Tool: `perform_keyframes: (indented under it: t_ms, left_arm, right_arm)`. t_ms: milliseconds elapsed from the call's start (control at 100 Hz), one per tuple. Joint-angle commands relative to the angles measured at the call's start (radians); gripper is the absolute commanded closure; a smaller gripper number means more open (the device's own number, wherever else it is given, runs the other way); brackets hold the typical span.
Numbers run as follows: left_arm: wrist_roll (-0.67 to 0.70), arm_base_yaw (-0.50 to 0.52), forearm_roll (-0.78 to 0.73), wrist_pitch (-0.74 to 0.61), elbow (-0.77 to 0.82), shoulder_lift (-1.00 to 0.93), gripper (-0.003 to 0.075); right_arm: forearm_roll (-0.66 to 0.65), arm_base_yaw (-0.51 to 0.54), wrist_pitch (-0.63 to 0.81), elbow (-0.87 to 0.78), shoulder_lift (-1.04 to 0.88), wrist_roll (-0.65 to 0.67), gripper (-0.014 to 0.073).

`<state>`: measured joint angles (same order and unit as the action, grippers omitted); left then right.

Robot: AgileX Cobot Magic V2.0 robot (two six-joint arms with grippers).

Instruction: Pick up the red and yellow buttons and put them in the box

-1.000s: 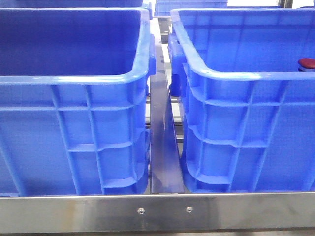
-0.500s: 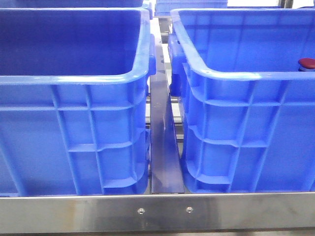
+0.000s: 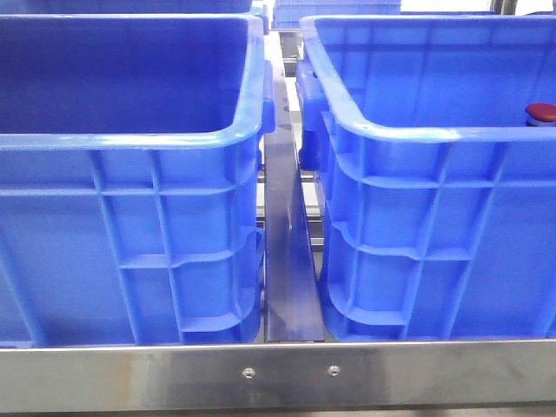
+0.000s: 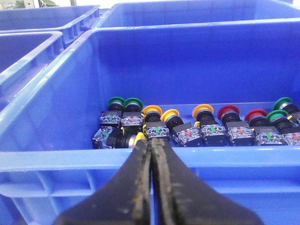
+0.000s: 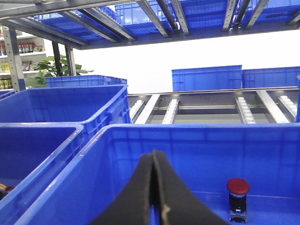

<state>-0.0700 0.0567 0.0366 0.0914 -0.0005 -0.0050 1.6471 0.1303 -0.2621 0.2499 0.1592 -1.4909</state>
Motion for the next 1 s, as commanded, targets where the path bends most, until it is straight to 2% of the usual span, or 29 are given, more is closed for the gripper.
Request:
perform_keyframes:
  t_ms: [0,140,990]
  left_arm:
    - [-0.002,0.001,-0.017,-0.082,0.020,-0.032,0.0741]
    - [0.113,-0.010,-0.092,-0.082,0.020,-0.032,0.0741]
    - [0.115,-0.035,-0.085,-0.080,0.020,-0.031,0.0741]
  right_arm:
    - [0.029,0.001,-0.011,0.026,0.017,-0.006,0.0650]
    - [0.029,0.001,-0.011,0.026,0.017,-0.006,0.0650]
    - [0.029,0.001,-0.013,0.026,0.017,-0.006,0.0650]
